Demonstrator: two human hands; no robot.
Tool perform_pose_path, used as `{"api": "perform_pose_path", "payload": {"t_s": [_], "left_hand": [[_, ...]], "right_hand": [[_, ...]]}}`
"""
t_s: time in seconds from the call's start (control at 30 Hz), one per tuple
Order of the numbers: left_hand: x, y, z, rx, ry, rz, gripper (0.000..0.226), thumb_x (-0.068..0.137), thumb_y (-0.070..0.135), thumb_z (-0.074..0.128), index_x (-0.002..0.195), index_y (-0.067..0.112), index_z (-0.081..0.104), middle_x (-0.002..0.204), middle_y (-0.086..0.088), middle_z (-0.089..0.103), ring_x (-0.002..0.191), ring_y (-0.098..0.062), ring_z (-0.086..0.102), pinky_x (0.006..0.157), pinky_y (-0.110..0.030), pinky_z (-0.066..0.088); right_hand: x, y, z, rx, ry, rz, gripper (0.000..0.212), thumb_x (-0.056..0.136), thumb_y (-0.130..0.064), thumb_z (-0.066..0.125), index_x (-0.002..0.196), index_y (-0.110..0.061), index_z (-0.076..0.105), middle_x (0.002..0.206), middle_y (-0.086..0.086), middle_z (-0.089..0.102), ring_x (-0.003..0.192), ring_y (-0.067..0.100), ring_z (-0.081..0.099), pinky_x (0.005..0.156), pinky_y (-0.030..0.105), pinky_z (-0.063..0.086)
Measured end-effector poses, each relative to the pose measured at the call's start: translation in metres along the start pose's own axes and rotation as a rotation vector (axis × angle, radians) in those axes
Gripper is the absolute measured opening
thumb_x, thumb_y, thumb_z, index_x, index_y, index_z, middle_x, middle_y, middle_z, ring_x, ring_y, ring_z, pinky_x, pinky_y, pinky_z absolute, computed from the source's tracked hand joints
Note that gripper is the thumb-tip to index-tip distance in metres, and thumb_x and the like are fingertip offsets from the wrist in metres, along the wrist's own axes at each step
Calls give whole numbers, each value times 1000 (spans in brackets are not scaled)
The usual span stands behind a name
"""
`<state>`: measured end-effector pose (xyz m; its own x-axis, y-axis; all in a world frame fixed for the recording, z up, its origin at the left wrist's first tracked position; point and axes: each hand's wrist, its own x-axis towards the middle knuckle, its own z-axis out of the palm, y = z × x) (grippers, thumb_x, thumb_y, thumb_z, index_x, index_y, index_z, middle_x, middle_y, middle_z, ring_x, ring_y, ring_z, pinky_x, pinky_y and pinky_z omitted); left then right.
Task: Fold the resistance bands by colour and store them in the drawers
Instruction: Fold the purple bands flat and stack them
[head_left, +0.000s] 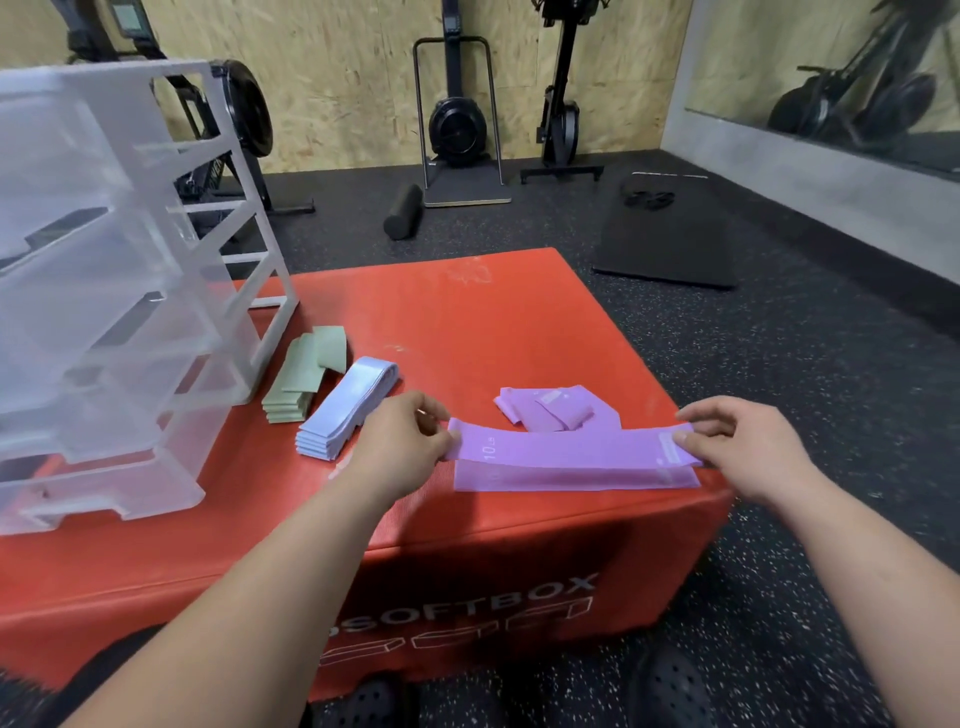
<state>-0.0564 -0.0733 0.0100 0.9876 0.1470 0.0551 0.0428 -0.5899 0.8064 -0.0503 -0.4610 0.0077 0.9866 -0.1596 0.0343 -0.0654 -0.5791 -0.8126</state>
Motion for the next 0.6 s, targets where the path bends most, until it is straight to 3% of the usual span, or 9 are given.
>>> {"api": "perform_pose_path", "payload": {"t_s": [0.2,0.37,0.6], "left_hand": [[-5,-3,16,123,5,16,14,85,20,77,88,26,65,68,6,74,68,-14,72,70,-38,60],[-6,-5,24,248,1,37,16,85,21,79,91,27,65,71,10,72,70,-7,66,60,-27,44],[-3,-6,30,313,-7,85,16,89,22,76,100,25,65,74,9,70,69,-4,61,59,-18,41]], "right_hand": [[1,15,-1,-55,55,1,19,84,-22,86,92,-36,77,82,-9,79,73,16,76,76,35,58],[4,19,4,-141,54,-7,19,83,-22,85,92,-36,76,81,-12,76,74,13,73,68,35,59],[12,30,11,-217,33,-54,21,80,-22,88,90,-35,74,77,-11,73,71,10,70,68,34,60]]}}
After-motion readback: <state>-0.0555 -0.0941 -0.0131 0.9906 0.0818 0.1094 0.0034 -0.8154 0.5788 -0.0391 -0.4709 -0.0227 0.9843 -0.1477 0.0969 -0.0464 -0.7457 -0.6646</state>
